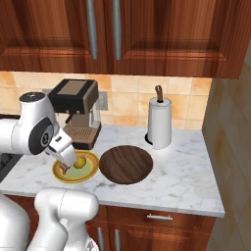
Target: Place the chicken drumstick on the plate and place the lemon on the same plate.
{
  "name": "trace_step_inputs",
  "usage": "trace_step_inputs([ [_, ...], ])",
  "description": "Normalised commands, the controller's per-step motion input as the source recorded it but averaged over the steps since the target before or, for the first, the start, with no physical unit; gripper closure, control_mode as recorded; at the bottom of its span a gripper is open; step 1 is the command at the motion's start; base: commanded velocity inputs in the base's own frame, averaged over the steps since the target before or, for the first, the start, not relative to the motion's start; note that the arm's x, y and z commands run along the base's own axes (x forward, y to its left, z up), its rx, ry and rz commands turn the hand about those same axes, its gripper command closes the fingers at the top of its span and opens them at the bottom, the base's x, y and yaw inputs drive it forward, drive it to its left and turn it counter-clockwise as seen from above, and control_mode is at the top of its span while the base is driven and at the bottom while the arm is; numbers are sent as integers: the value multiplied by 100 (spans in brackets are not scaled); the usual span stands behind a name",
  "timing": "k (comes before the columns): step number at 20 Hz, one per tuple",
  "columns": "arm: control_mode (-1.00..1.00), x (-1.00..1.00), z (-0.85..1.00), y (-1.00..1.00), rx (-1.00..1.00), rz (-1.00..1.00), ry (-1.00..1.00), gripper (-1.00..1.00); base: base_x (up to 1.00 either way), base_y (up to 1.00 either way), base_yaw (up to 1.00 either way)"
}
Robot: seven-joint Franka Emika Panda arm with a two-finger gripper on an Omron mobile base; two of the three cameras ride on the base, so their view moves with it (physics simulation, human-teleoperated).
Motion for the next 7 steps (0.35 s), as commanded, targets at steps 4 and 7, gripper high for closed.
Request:
trace_step_inputs([
  [4,-100,-14,66,-15,0,3,3,-100,0,0,0],
  [7,-100,-30,51,-2,0,2,4,-100,0,0,0],
])
